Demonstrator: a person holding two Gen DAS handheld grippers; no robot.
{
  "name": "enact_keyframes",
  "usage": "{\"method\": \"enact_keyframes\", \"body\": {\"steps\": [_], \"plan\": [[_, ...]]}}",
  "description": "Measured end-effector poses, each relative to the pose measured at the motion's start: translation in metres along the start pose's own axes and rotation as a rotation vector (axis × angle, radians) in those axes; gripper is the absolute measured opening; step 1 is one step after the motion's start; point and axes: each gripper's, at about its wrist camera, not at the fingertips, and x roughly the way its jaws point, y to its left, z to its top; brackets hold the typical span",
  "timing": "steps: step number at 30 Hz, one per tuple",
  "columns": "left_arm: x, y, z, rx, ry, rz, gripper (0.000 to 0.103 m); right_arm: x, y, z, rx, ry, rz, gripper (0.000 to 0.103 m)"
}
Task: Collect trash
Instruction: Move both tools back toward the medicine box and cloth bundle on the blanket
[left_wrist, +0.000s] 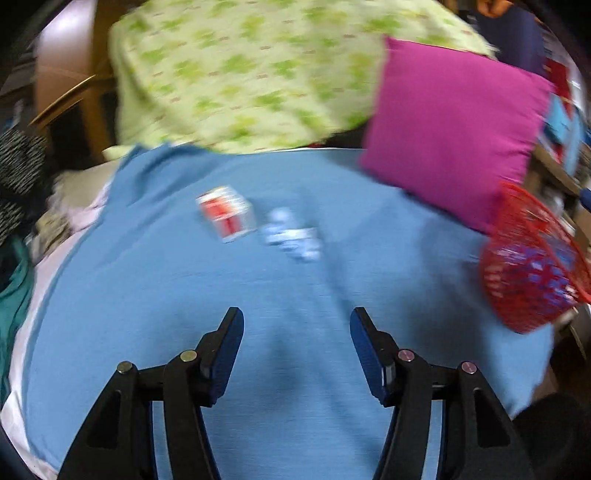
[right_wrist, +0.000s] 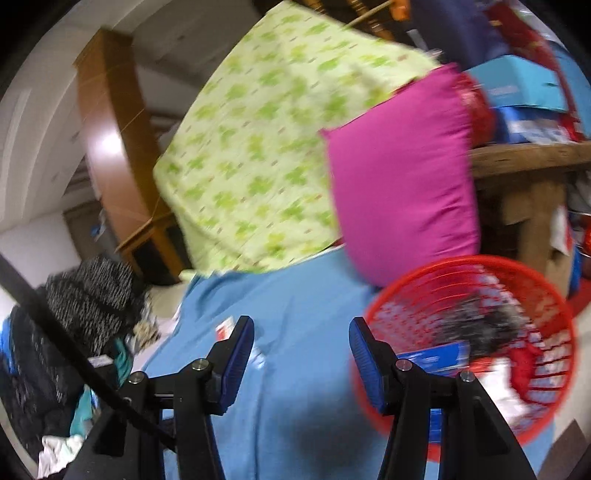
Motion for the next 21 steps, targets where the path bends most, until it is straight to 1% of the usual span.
{"method": "enact_keyframes", "body": {"steps": [3, 5, 7, 10, 14, 21], "plan": [[0.005, 0.026, 0.001, -0.025, -0.008, 0.072, 0.061, 0.033, 0.027, -0.009, -0.038, 0.069, 0.045, 0.057], [0.007, 0.037, 0.004, -0.025, -0.02, 0.102, 0.061, 0.054, 0.04, -0.016, -0.057, 0.112, 0.062, 0.057], [0.01, 0.041, 0.009, -0.025, -0.03, 0.114, 0.061, 0.072, 0.048, -0.024, -0.072, 0.15, 0.065, 0.057], [0.017, 0.049, 0.013, -0.028, -0.039, 0.121, 0.061, 0.103, 0.055, -0.036, -0.086, 0.22, 0.055, 0.057], [0.026, 0.055, 0.012, -0.03, -0.035, 0.121, 0.061, 0.145, 0.058, -0.048, -0.096, 0.314, 0.017, 0.057], [0.038, 0.066, 0.015, -0.06, -0.021, 0.103, 0.061, 0.193, 0.06, -0.056, -0.107, 0.4, -0.004, 0.057]]}}
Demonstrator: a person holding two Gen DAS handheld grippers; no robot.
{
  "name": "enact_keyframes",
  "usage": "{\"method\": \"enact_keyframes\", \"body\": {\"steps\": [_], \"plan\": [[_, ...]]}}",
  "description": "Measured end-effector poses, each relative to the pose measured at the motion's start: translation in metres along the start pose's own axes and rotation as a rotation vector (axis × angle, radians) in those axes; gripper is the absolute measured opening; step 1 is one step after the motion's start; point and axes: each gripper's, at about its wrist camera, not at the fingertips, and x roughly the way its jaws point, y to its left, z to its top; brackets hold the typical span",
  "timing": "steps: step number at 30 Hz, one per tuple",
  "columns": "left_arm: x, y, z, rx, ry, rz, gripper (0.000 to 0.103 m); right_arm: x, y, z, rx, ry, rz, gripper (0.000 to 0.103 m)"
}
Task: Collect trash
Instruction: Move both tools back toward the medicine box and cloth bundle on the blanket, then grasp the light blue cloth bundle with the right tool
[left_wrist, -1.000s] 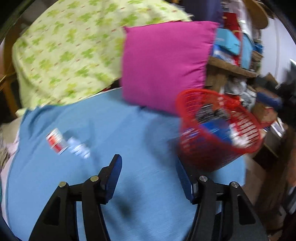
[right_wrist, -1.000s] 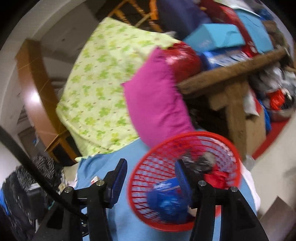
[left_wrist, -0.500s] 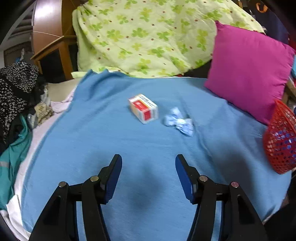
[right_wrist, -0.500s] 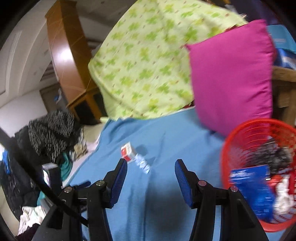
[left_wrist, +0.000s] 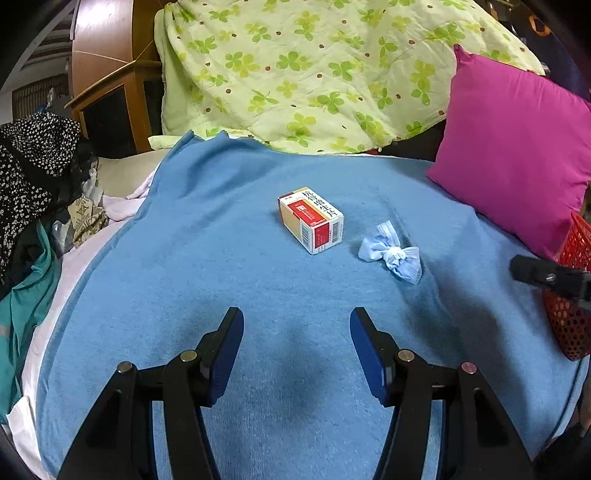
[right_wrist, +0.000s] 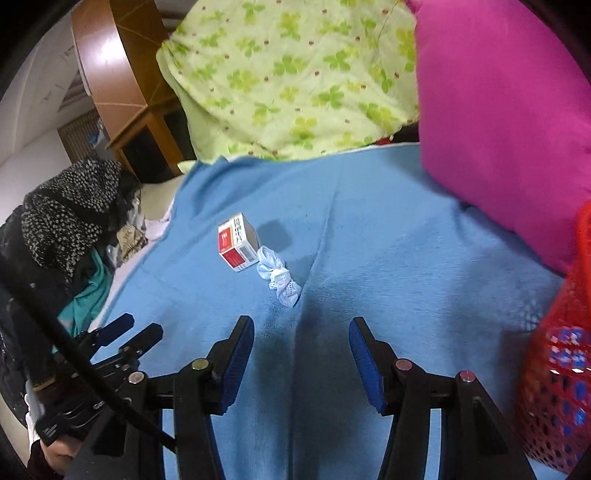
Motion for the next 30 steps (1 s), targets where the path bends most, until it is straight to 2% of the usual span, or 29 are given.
{"method": "enact_keyframes", "body": {"steps": [6, 17, 21, 24, 30], "plan": [[0.01, 0.005, 0.005, 0.008, 0.001, 0.028, 0.061, 0.042, 0.011, 0.014, -0.009, 0.055, 0.011, 0.057], [0.033, 0.014, 0.014, 0.005, 0.032, 0.041, 0.061, 0.1, 0.035, 0.038, -0.092, 0.045, 0.06, 0.057], [0.044, 0.019, 0.016, -0.013, 0.058, 0.03, 0.061, 0.127, 0.038, 0.041, -0.111, 0.072, 0.059, 0.044], [0.055, 0.023, 0.018, -0.038, 0.077, 0.019, 0.061, 0.146, 0.037, 0.042, -0.108, 0.092, 0.036, 0.043], [0.07, 0.031, 0.023, -0.071, 0.068, 0.008, 0.061, 0.168, 0.025, 0.042, -0.074, 0.136, 0.034, 0.032]]}}
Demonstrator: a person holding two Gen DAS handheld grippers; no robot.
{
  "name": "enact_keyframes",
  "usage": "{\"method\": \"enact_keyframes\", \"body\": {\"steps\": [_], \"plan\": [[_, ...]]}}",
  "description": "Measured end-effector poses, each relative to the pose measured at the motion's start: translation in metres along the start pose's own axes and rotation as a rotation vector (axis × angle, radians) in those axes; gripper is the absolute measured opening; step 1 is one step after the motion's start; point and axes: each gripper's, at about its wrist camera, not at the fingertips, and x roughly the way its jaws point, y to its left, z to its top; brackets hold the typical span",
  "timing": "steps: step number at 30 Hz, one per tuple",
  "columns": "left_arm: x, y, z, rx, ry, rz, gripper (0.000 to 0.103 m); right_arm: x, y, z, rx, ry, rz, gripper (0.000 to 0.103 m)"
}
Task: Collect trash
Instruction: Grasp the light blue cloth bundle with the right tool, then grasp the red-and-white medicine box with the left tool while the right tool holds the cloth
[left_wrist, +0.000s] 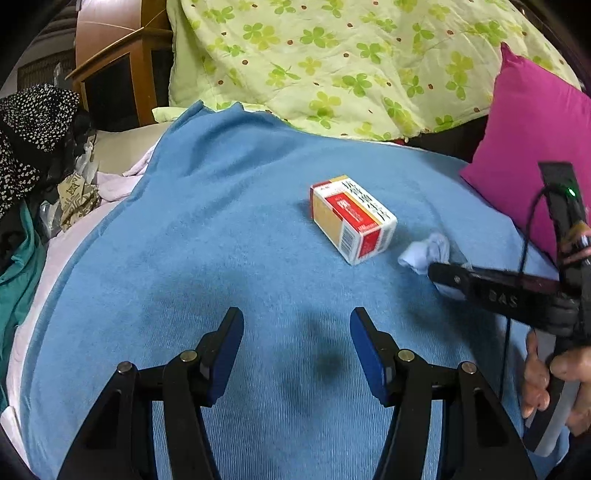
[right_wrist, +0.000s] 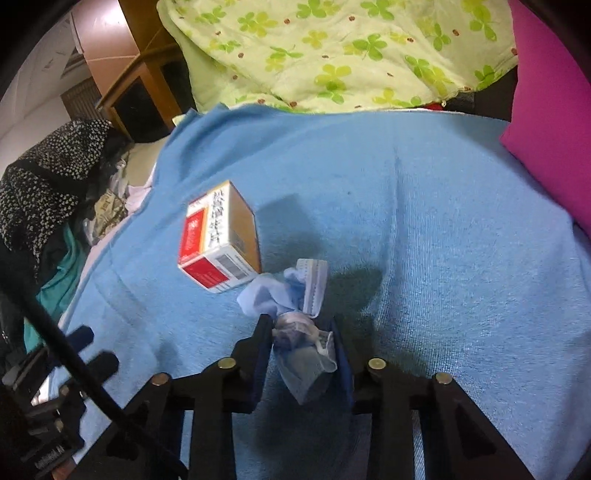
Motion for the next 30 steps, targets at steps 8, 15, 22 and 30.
{"method": "enact_keyframes", "body": {"steps": [8, 15, 22, 30], "plan": [[0.018, -0.005, 0.026, -0.062, -0.044, -0.069, 0.063, -0.021, -0.021, 0.002, 0.095, -0.04, 0.032, 0.03], [0.038, -0.027, 0.058, -0.089, -0.056, -0.099, 0.069, -0.019, -0.031, -0.002, 0.117, -0.012, 0.039, 0.03], [0.075, -0.049, 0.075, -0.07, 0.021, -0.088, 0.069, -0.016, -0.037, -0.006, 0.123, 0.007, 0.06, 0.03], [0.085, -0.055, 0.078, -0.091, 0.062, -0.104, 0.069, -0.014, -0.038, -0.009, 0.116, 0.004, 0.062, 0.03]]}}
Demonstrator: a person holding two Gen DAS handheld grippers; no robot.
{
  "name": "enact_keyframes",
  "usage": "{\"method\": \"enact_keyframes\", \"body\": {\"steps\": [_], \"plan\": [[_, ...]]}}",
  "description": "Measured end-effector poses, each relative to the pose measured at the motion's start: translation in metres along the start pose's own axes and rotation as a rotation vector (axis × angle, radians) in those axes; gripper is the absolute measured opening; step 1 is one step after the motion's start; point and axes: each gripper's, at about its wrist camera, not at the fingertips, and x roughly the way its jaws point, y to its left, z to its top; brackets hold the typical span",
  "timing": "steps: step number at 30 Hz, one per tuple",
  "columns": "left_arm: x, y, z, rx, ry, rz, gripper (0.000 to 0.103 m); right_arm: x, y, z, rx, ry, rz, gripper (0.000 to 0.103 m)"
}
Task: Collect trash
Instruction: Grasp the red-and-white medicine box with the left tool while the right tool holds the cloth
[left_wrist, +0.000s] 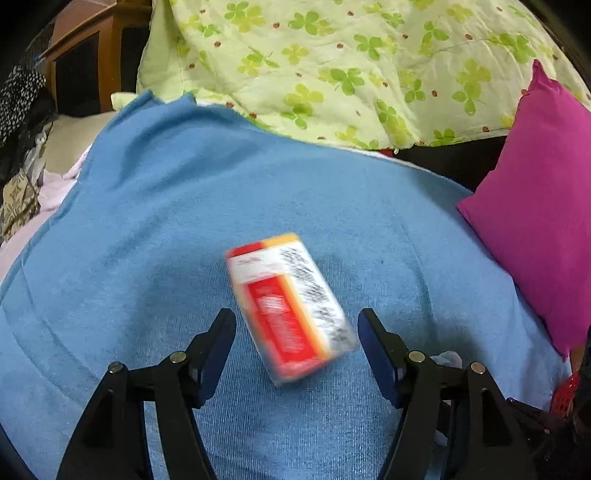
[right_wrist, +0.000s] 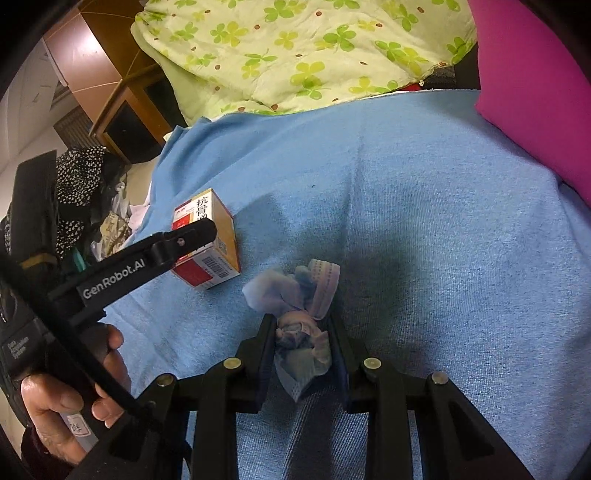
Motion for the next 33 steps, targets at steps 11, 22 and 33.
{"method": "enact_keyframes", "body": {"steps": [11, 22, 33], "plan": [[0.009, 0.003, -0.003, -0.028, 0.048, -0.003, 0.069, 0.0, -0.001, -0.004, -0.006, -0.014, -0.004, 0.031], [0.015, 0.013, -0.005, -0.038, 0.044, 0.018, 0.069, -0.001, -0.001, -0.006, -0.013, -0.02, -0.007, 0.031], [0.015, 0.011, -0.01, -0.036, 0.043, 0.022, 0.06, 0.0, 0.0, -0.006, -0.021, -0.021, -0.013, 0.031]]}}
